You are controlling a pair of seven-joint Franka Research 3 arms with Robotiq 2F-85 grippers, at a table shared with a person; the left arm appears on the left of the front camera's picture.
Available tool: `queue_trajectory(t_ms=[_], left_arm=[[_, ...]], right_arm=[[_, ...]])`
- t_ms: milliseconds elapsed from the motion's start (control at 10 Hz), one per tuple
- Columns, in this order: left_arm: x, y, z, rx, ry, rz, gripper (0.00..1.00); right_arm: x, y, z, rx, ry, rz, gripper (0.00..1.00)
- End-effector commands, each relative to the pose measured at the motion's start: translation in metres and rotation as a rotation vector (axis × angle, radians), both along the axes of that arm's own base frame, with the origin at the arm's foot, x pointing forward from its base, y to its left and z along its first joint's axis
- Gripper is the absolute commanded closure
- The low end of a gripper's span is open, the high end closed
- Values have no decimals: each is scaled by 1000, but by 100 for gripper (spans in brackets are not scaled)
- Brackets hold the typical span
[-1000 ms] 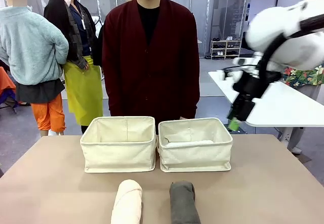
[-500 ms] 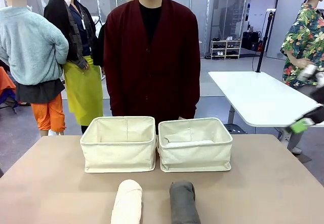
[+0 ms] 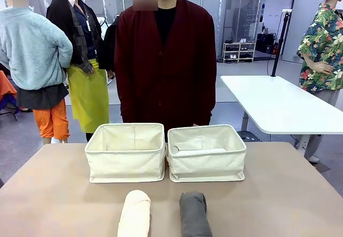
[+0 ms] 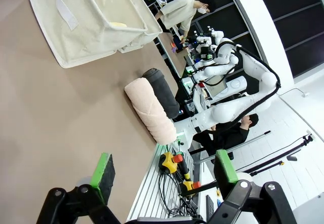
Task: Divide the towels into two baskets.
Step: Pick up one hotel-folded towel from the bottom of the table and place it in the Fabric basket indicated by the person.
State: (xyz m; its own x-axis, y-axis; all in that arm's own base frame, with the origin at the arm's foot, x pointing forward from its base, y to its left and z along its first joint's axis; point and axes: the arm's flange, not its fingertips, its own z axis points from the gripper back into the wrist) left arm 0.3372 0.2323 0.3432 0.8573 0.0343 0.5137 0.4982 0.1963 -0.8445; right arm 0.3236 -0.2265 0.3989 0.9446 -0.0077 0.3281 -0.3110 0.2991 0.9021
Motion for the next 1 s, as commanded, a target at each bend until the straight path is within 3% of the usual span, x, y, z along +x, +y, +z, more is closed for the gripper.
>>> queue_trajectory(t_ms=[0,100,200,900], left_arm=[[-5,1,1,5,-3,-1,0],[-5,1,1,5,-3,-1,0],[-5,1,1,5,-3,-1,0],[-5,1,1,5,-3,-1,0]], right_arm=[[3,5,-16,93,94,-79,0],[5,5,-23,138,63,-51,0],[-3,-4,-16,35,53,-37,0],[-3,-4,-16,35,53,-37,0]])
